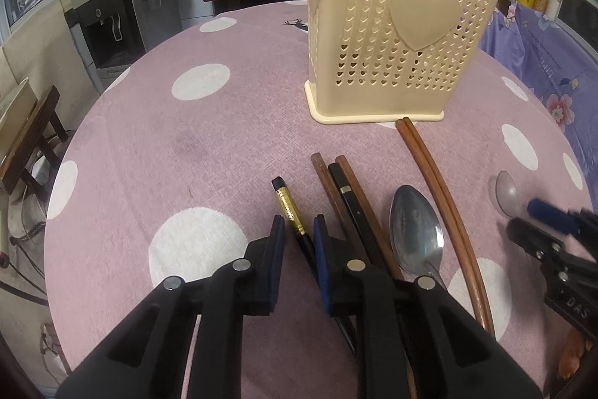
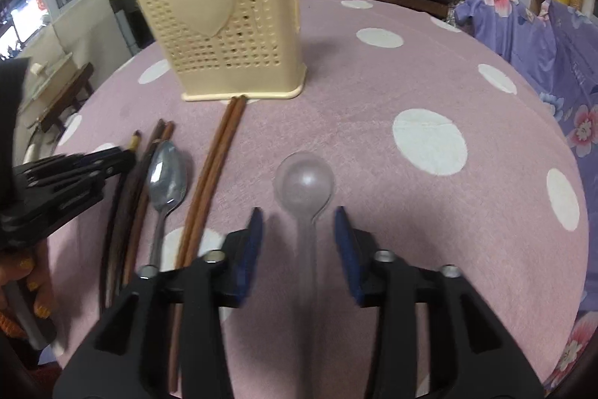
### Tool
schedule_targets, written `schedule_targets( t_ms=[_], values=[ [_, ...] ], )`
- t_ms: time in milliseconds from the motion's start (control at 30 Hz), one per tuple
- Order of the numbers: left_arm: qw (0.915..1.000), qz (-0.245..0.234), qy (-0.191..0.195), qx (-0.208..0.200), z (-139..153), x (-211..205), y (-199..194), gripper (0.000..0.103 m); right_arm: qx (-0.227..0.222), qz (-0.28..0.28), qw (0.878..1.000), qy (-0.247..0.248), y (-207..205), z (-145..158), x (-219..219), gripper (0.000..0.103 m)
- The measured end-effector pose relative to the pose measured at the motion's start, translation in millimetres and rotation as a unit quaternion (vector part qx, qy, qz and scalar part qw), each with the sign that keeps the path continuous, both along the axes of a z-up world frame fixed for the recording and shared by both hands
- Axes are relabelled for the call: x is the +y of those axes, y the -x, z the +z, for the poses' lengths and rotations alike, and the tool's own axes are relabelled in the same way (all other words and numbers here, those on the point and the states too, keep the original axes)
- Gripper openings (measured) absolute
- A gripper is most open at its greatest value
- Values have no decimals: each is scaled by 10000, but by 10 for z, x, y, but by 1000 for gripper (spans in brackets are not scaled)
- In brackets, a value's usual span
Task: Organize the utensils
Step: 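Grasp the black gold-tipped chopstick with the left tool while the right tool holds the plastic spoon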
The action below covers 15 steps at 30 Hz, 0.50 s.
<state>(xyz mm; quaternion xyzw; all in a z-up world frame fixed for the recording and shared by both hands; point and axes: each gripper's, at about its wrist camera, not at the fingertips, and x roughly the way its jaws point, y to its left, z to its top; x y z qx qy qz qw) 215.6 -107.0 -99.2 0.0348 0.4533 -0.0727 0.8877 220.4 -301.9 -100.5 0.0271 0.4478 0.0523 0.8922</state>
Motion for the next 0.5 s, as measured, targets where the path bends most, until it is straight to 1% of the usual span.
schedule_targets(
  t_ms=[33,67,133,200,300,400,467,500],
  values=[
    [10000,-1,-10,-2,-2,-7,1,17,-21,-25,10000,11,-28,-6,-2,64],
    [10000,11,-10,-5,-2,-13,-4,17,-28,-32,10000,25,-47,-16,0,64],
    [10000,28,15,1,-4,-27,-25,17,78,-46,9998,150,-116,-61,21,60],
    [10000,34,15,-11,-3,-45,-46,17,45,-26,9998,207,-163,-77,46,57],
    [10000,48,8,-38,-9,-69,-66,17,16,37,9994,346,-217,-92,108,48],
    [9999,-8,-55,-101,-17,-83,-54,17,-15,104,9994,326,-254,-101,152,37],
    [9999,-11,-51,-108,-15,-76,-53,16,-29,87,9995,303,-258,-106,160,37],
    [9999,-6,-53,-111,-16,-69,-55,13,-39,88,9995,309,-255,-108,162,37]
  ],
)
